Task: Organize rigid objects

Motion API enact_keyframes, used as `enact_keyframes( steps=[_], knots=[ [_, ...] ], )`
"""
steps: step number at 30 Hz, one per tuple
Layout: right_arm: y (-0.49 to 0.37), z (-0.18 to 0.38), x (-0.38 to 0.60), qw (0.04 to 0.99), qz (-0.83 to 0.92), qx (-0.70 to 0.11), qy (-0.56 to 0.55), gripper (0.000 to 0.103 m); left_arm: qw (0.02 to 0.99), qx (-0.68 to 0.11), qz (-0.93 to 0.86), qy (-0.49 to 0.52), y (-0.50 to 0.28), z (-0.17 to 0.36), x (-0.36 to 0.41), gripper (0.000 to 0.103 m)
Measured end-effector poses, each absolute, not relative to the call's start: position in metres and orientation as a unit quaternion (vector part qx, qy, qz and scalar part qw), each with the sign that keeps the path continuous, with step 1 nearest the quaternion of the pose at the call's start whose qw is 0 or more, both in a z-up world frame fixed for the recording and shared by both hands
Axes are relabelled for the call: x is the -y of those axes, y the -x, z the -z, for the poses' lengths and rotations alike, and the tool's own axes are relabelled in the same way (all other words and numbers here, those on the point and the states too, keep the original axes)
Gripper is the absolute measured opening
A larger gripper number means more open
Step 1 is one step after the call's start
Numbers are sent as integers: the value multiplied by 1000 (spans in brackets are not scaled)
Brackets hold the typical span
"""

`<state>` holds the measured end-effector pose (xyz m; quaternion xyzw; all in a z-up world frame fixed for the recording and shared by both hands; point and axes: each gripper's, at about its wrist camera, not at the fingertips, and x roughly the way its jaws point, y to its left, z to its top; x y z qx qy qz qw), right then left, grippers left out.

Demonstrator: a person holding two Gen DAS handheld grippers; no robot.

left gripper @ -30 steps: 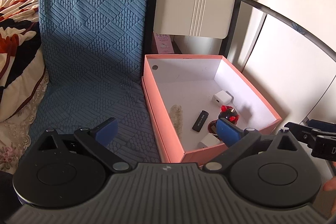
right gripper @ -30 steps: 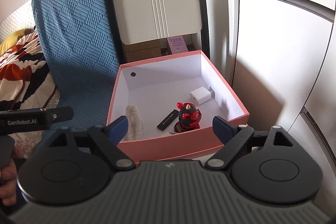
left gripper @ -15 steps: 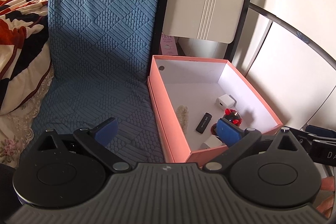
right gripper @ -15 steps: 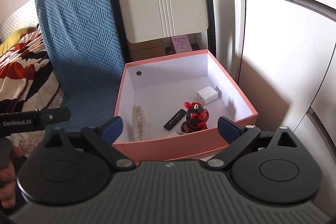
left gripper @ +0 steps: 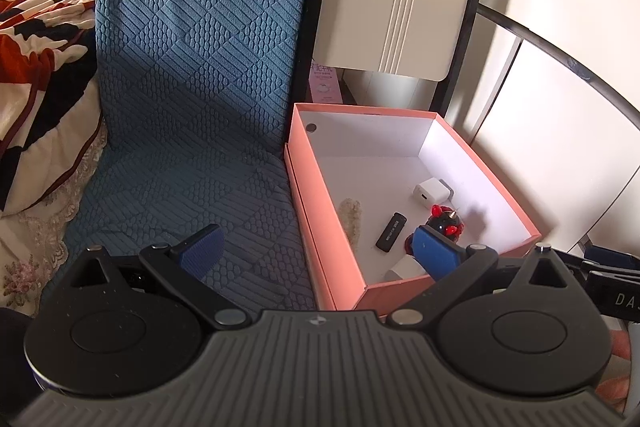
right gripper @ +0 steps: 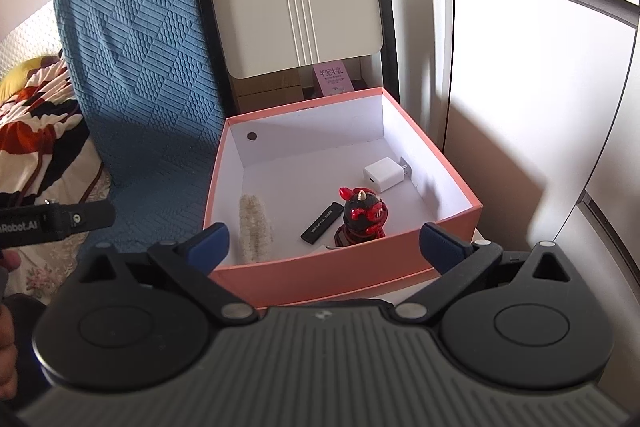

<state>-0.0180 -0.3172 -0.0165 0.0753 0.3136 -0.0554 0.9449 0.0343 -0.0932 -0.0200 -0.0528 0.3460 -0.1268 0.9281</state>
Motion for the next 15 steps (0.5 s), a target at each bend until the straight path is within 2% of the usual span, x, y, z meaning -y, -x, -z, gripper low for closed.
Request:
enact_keyframes(
  steps=[15],
  knots=[
    [19, 12, 315, 948, 51, -309, -58, 103, 929, -345, 126, 49, -35, 20, 93, 102]
  ],
)
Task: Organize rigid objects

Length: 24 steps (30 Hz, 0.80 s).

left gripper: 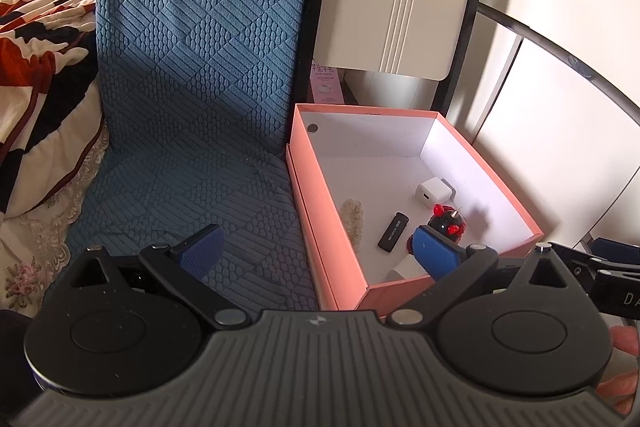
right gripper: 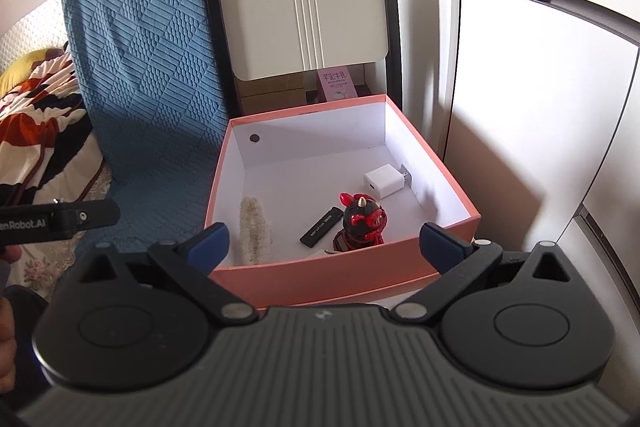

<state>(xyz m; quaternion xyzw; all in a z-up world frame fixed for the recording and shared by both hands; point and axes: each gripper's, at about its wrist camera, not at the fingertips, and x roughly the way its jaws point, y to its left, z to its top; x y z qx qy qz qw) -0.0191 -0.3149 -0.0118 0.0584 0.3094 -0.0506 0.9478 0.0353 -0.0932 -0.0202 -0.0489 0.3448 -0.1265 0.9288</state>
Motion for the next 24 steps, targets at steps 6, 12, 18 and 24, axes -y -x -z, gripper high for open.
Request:
enact_keyframes(
  steps=[6, 12, 18, 24],
  knots=[
    [20, 12, 315, 948, 48, -310, -60, 103, 929, -343, 131, 51, -35, 20, 93, 102],
    [19, 11, 314, 948, 45, -309, -58, 103, 929, -344, 132, 49, -35, 21, 93, 102],
    [17, 12, 313, 948, 41, -312, -56, 103, 929, -341, 134, 48, -34, 19, 93, 102],
    [16, 11, 312, 947, 36, -313, -54, 103, 928, -344, 137, 46, -35, 20, 95, 102]
  ],
)
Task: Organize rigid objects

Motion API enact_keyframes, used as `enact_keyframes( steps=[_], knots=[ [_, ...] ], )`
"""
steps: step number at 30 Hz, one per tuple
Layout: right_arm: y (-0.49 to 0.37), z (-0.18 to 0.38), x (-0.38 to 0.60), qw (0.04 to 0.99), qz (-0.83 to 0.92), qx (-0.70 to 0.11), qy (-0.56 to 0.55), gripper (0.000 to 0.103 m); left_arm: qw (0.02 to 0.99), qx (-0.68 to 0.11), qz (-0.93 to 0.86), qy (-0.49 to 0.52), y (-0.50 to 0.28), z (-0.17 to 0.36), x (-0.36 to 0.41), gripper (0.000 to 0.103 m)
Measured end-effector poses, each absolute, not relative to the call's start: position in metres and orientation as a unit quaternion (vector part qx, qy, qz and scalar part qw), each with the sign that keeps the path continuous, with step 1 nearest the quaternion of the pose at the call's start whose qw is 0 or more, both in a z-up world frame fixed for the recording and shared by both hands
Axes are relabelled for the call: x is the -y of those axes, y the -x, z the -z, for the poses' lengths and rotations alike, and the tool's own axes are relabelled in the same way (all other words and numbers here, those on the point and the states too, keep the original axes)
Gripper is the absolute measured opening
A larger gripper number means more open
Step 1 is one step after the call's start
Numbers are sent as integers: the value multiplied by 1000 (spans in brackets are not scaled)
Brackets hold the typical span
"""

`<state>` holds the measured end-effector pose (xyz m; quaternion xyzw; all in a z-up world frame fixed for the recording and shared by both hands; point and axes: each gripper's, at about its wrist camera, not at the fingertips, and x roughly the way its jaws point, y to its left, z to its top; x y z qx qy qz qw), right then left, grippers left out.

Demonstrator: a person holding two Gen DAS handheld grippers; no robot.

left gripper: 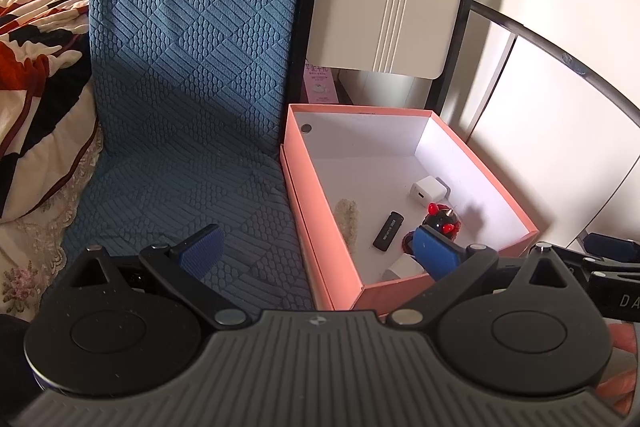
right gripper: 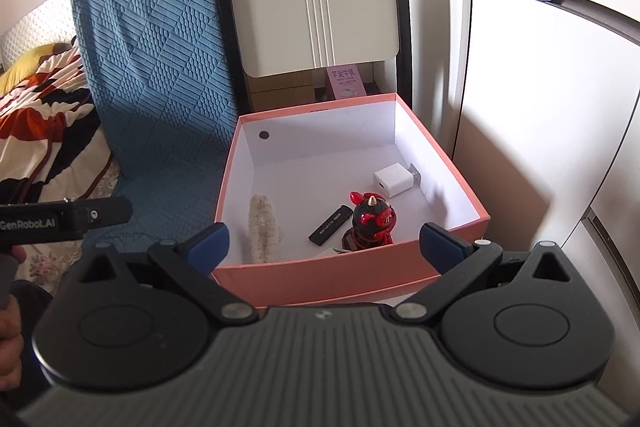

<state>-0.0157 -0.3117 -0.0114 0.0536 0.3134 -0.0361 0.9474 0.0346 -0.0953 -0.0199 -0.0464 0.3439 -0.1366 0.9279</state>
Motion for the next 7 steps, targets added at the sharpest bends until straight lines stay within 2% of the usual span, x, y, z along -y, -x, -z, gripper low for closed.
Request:
enact_keyframes(
  steps=[7],
  knots=[
    [16, 12, 313, 947, 39, -313, -53, 103, 929, -340, 141, 44, -35, 17, 97, 102]
  ],
)
